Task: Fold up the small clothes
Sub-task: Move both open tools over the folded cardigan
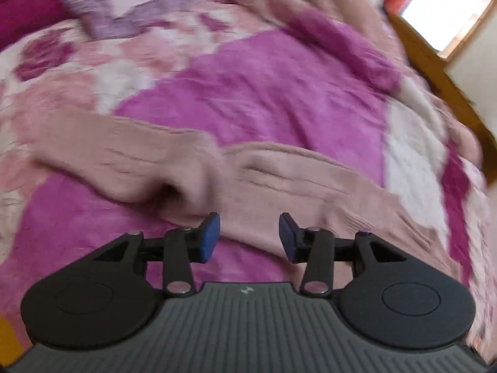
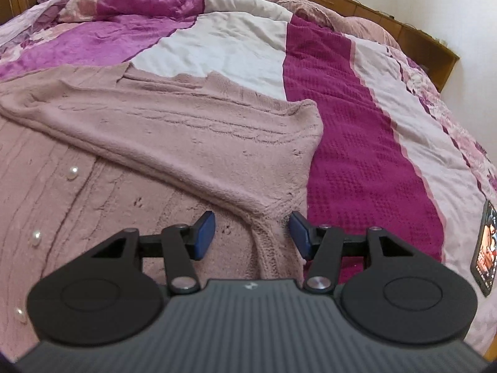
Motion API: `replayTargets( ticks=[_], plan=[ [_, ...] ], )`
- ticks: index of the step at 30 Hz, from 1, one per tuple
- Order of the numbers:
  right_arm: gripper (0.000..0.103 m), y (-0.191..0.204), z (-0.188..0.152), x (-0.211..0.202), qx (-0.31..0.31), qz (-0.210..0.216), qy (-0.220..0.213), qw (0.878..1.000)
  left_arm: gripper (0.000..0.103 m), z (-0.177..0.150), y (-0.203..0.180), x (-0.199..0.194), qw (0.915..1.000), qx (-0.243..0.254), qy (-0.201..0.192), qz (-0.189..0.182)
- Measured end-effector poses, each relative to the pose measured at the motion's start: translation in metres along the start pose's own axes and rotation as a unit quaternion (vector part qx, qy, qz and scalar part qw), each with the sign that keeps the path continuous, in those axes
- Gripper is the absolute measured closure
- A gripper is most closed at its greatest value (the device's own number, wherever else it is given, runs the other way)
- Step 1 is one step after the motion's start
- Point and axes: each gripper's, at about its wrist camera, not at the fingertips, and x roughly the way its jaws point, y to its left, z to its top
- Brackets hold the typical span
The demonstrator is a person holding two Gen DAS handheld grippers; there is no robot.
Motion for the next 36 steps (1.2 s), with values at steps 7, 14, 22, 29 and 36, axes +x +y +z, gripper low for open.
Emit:
replayTargets(
  ticks=[7,14,22,29,36],
  plan=[
    [0.049,-0.005,-0.001,0.002,0.020,0.001,0.003,1.000,0.053,-0.004,-0.009,-0.022,0.9978,0.048,0.010,-0.046],
    [0.055,-0.007,0.002,0.005,0.032,-0.016,-0.009,0.999,0.053,0.002,-0.095,0.015,0.9829,0.153,-0.014,-0.102],
    [0.058,-0.009,0.002,0.001,0.036,-0.017,-0.016,0.999,0.053,0.003,-0.149,0.111,0.9699,0.235,0.007,-0.062],
    [0.058,-0.014,0.001,0.004,0.047,-0.007,-0.013,0.999,0.053,-0.010,-0.143,0.129,0.9623,0.267,0.008,-0.052],
    [0.077,-0.014,0.001,0.002,0.044,-0.010,-0.018,0.999,0.091,-0.018,-0.141,0.123,0.9665,0.238,-0.017,-0.094]
  ],
)
